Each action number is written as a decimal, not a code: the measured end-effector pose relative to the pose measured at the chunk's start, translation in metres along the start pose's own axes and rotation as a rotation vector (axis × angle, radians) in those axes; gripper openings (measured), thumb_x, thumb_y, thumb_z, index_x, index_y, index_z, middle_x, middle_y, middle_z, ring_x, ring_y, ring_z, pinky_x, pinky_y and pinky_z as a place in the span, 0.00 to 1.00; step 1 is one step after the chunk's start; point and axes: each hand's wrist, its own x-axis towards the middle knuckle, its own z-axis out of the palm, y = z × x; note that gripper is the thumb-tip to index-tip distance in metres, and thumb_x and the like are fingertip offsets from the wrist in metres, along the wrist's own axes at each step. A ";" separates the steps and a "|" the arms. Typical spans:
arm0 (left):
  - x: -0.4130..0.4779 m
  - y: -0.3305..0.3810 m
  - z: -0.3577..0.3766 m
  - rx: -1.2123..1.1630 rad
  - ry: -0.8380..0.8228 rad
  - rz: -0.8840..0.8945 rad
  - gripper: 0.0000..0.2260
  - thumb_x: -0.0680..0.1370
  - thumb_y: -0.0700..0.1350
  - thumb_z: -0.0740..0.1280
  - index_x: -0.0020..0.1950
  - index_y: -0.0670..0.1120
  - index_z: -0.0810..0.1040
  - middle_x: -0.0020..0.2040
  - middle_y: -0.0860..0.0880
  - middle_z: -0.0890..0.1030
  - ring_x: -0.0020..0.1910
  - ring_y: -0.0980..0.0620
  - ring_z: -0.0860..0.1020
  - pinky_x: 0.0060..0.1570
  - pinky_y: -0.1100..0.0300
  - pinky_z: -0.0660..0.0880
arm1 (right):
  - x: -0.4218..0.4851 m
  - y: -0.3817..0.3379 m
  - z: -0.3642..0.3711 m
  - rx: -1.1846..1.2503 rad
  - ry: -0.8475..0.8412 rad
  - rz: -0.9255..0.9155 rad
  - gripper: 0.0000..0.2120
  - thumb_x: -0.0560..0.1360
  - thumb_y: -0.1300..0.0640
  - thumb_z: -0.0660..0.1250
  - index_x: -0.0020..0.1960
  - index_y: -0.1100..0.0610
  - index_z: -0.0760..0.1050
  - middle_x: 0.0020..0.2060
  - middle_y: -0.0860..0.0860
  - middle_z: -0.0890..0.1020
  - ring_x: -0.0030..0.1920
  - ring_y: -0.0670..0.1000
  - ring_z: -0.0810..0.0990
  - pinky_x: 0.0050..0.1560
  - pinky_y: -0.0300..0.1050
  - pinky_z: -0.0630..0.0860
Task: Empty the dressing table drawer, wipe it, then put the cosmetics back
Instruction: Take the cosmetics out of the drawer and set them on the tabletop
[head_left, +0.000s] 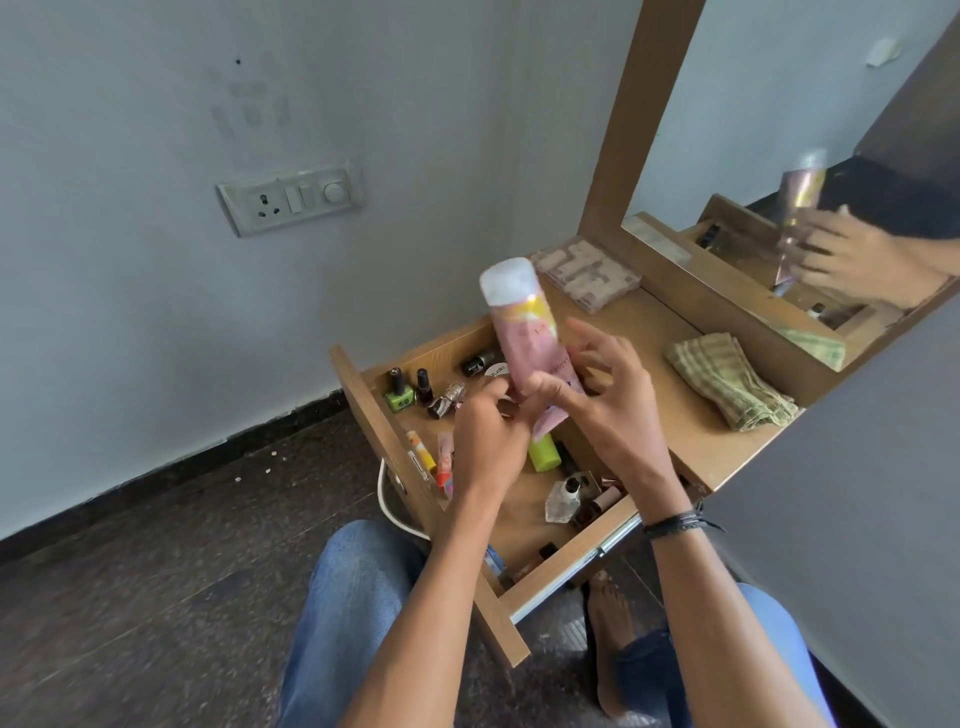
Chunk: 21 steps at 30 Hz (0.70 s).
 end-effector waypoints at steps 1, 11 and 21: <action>0.000 -0.001 -0.001 0.000 -0.005 0.001 0.09 0.79 0.51 0.71 0.49 0.45 0.83 0.46 0.52 0.84 0.43 0.57 0.80 0.35 0.72 0.70 | -0.003 0.003 0.003 -0.014 -0.035 0.017 0.41 0.65 0.40 0.79 0.75 0.50 0.72 0.61 0.44 0.76 0.60 0.37 0.77 0.56 0.31 0.77; -0.001 -0.004 0.007 -0.052 -0.186 0.163 0.11 0.76 0.46 0.76 0.56 0.50 0.80 0.51 0.54 0.80 0.48 0.57 0.81 0.50 0.57 0.80 | 0.003 0.006 0.003 -0.061 0.111 0.110 0.32 0.68 0.47 0.81 0.70 0.50 0.76 0.56 0.45 0.83 0.53 0.41 0.83 0.53 0.46 0.83; 0.001 -0.019 0.009 0.071 -0.267 -0.003 0.18 0.80 0.46 0.70 0.71 0.52 0.76 0.58 0.55 0.77 0.50 0.60 0.78 0.52 0.59 0.79 | 0.100 -0.001 -0.030 -0.538 0.166 0.084 0.27 0.63 0.37 0.72 0.58 0.48 0.79 0.50 0.46 0.84 0.49 0.51 0.82 0.49 0.47 0.78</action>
